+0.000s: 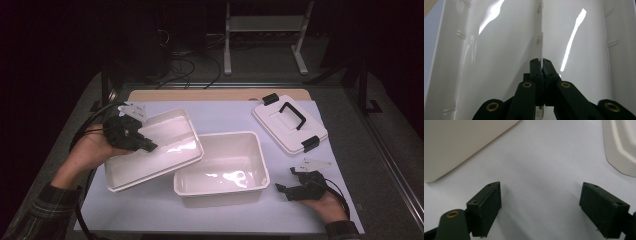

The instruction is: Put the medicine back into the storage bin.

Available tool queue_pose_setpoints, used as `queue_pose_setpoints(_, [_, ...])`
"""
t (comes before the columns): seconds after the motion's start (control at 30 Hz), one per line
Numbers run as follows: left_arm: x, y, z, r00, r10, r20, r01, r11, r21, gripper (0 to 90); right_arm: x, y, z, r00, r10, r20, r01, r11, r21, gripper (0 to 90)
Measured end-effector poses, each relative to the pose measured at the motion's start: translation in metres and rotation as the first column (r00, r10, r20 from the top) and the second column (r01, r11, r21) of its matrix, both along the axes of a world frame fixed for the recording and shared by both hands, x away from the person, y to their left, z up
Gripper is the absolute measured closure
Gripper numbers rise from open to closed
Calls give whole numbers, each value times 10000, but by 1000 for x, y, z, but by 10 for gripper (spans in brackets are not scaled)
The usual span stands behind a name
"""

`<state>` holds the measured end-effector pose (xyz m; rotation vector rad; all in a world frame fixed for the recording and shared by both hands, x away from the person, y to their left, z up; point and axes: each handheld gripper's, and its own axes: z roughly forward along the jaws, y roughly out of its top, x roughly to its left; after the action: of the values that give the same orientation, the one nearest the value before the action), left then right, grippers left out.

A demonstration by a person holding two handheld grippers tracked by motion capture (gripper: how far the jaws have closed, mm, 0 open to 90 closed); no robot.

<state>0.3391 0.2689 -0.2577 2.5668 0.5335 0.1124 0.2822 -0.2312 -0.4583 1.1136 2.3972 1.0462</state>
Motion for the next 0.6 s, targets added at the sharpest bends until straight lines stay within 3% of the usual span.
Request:
queue_pose_setpoints(0.2, [-4, 33, -6, 9972, 748, 12, -747, 9972, -61, 886, 0, 0, 0, 10000, 1, -2, -1, 10000, 0, 171])
queue_pose_setpoints(0.43, [-8, 57, -17, 9918, 1279, -36, -1279, 9918, -50, 886, 0, 0, 0, 10000, -5, -4, 5, 10000, 3, 171])
queue_pose_setpoints(0.6, [-10, 74, -34, 9857, 1677, -164, -1678, 9858, -42, 886, 0, 0, 0, 10000, 0, -1, 0, 10000, 5, 172])
